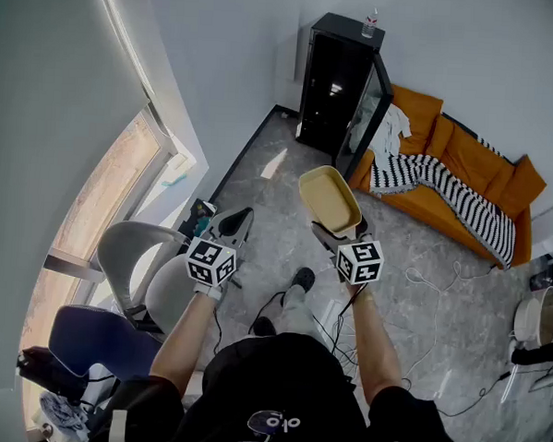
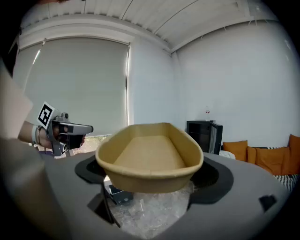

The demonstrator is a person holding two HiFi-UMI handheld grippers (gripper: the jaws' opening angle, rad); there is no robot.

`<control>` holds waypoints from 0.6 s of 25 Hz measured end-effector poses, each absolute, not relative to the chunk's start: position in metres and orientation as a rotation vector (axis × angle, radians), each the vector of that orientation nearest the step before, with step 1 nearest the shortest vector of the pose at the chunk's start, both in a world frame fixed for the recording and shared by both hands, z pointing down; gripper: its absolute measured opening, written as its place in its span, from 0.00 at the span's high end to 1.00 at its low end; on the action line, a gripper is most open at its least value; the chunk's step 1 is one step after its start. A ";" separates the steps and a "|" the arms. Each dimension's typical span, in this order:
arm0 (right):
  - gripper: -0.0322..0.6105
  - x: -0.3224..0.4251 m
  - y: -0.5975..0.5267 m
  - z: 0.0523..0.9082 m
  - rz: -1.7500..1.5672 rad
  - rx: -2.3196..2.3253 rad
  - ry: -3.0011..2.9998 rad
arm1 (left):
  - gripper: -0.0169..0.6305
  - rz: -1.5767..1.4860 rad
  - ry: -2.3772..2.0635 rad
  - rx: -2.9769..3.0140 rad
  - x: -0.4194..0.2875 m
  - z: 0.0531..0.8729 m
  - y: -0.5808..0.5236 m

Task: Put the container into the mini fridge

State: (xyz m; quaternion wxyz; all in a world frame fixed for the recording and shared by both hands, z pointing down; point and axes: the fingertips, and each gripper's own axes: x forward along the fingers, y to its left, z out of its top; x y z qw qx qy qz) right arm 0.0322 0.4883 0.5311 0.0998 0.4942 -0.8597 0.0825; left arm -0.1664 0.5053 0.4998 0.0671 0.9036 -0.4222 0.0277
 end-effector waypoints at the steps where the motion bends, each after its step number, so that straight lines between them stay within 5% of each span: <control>1: 0.11 0.034 0.487 0.531 0.245 1.462 -2.541 | 0.96 0.084 -1.272 2.723 -0.165 0.500 0.504; 15: 0.11 0.036 0.450 0.533 0.268 1.445 -2.533 | 0.96 0.075 -1.281 2.705 -0.168 0.501 0.465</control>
